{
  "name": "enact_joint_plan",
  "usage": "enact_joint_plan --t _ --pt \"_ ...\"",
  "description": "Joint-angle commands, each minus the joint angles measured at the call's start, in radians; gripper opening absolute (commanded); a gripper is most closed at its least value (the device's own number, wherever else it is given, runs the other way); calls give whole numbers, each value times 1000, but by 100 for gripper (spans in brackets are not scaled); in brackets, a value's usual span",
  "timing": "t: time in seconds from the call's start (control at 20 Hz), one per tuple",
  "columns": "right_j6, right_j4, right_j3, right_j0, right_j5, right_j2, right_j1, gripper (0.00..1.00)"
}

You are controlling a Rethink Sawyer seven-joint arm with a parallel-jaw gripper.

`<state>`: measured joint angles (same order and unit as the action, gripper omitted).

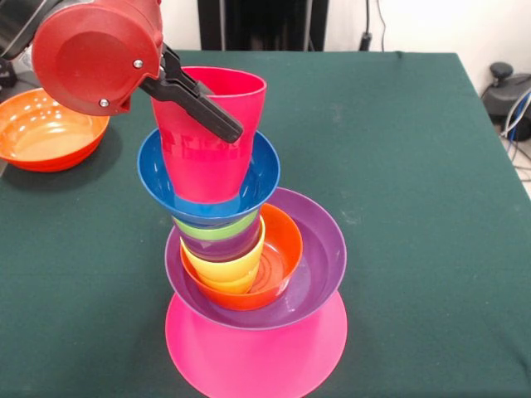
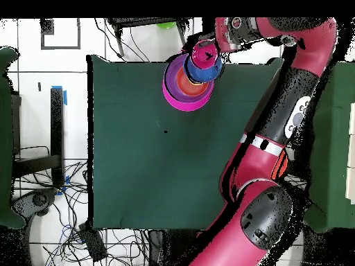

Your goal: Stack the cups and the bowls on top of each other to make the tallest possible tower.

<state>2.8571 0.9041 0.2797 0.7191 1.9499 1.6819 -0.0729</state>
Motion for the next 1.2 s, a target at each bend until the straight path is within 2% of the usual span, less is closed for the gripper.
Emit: enact_joint_plan --t 0.05,0.65,1.2 --pt "1 98 -65 3 84 -21 9 0" --pt "-40 132 -78 1 92 8 18 0" --pt "-101 204 -97 2 93 85 34 0"
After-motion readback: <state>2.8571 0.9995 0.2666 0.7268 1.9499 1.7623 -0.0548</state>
